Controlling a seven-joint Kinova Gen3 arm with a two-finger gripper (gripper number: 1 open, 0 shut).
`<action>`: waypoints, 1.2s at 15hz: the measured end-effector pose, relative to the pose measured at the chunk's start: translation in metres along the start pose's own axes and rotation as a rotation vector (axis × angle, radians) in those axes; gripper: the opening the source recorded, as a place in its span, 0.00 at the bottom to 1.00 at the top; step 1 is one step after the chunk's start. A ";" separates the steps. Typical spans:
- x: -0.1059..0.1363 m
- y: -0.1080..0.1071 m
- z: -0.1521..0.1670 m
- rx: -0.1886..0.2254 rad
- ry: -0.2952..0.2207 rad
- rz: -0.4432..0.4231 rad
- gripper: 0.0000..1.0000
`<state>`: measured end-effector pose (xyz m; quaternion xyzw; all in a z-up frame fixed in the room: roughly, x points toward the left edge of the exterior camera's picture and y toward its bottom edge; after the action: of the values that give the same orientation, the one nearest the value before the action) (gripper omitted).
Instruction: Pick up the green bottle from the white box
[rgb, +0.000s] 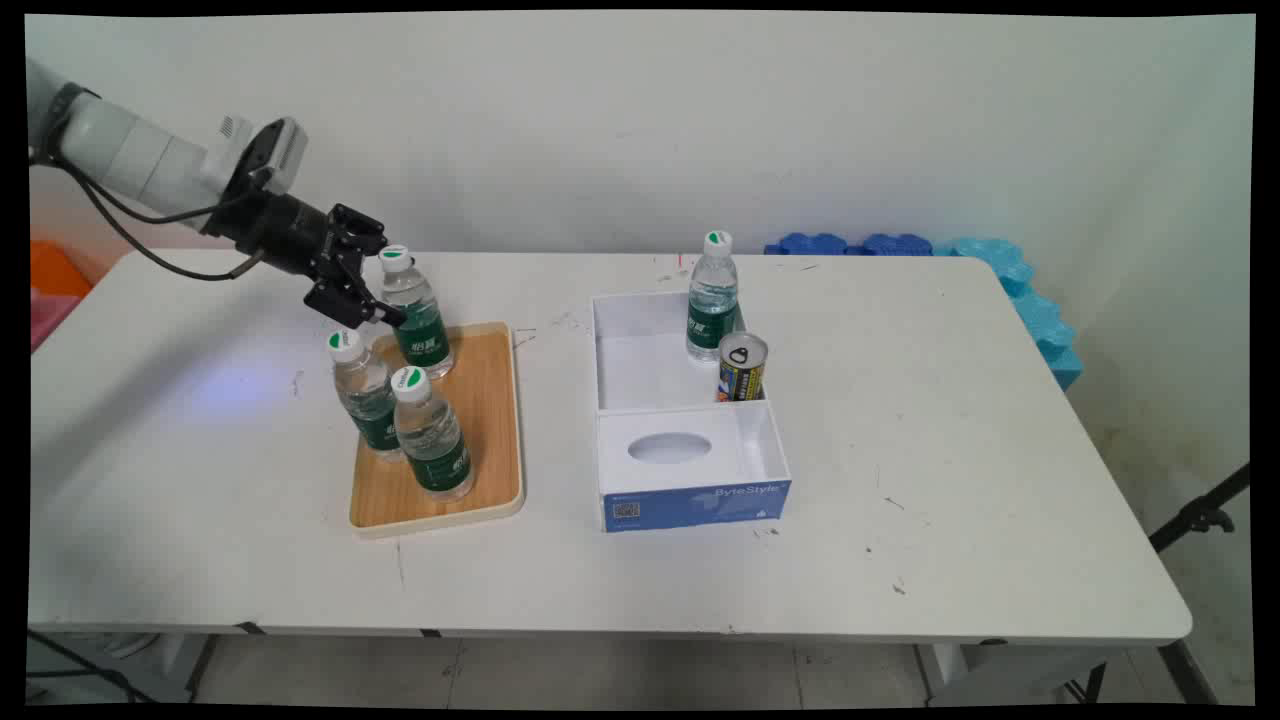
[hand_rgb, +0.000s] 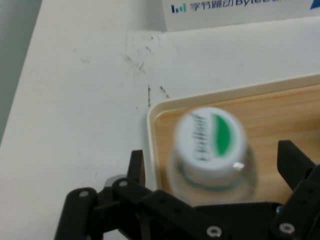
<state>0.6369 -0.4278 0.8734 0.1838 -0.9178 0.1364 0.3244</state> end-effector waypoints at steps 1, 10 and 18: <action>0.000 0.000 0.000 0.003 0.007 -0.001 1.00; 0.061 -0.017 -0.055 0.020 0.117 -0.068 1.00; 0.155 -0.013 -0.053 0.060 0.145 -0.128 1.00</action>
<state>0.5597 -0.4588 1.0151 0.2413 -0.8737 0.1557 0.3926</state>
